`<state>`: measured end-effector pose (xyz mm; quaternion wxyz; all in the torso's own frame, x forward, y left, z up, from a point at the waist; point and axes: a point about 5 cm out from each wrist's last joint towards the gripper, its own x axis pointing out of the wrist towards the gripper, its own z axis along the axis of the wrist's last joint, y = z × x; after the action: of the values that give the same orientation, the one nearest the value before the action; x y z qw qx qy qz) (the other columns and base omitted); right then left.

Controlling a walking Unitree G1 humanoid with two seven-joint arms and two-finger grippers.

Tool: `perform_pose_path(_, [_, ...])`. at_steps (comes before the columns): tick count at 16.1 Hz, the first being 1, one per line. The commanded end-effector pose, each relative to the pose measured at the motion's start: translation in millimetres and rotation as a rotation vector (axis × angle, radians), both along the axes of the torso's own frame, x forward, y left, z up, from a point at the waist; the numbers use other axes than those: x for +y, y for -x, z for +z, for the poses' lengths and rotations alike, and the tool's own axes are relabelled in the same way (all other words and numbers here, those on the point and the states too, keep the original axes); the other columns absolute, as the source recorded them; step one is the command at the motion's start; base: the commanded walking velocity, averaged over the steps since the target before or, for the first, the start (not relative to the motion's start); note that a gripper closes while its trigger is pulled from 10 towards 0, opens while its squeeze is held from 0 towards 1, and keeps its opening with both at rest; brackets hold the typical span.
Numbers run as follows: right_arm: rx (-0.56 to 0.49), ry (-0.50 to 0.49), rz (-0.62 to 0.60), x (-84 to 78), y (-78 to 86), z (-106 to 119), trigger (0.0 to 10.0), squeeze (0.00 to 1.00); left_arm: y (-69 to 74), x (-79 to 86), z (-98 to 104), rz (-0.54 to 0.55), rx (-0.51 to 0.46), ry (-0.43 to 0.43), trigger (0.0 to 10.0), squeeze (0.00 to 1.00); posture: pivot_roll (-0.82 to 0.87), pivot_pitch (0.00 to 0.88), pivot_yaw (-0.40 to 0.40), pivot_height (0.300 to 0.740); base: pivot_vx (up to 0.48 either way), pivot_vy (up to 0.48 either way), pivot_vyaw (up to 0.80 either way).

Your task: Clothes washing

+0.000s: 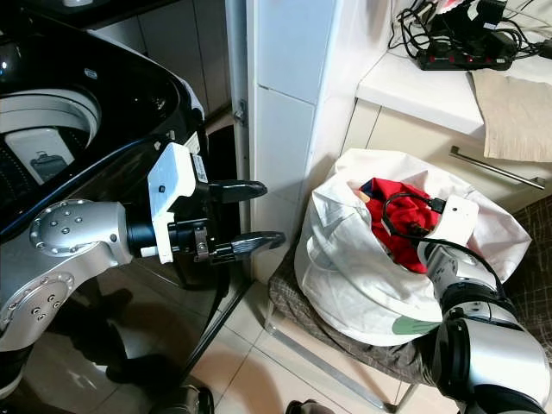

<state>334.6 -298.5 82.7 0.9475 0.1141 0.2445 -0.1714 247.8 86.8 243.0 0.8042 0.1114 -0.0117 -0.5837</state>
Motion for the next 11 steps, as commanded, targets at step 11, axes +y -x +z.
perform_pose_path(11, [-0.05, -0.012, 0.0, -4.3, -5.7, 12.7, 0.0, 0.0, -1.9, 1.4, -2.8, 0.029, 0.0, -0.011, 10.0, 0.0, 0.14, 0.118, -0.047, 0.74, 0.0, 0.0, 0.0])
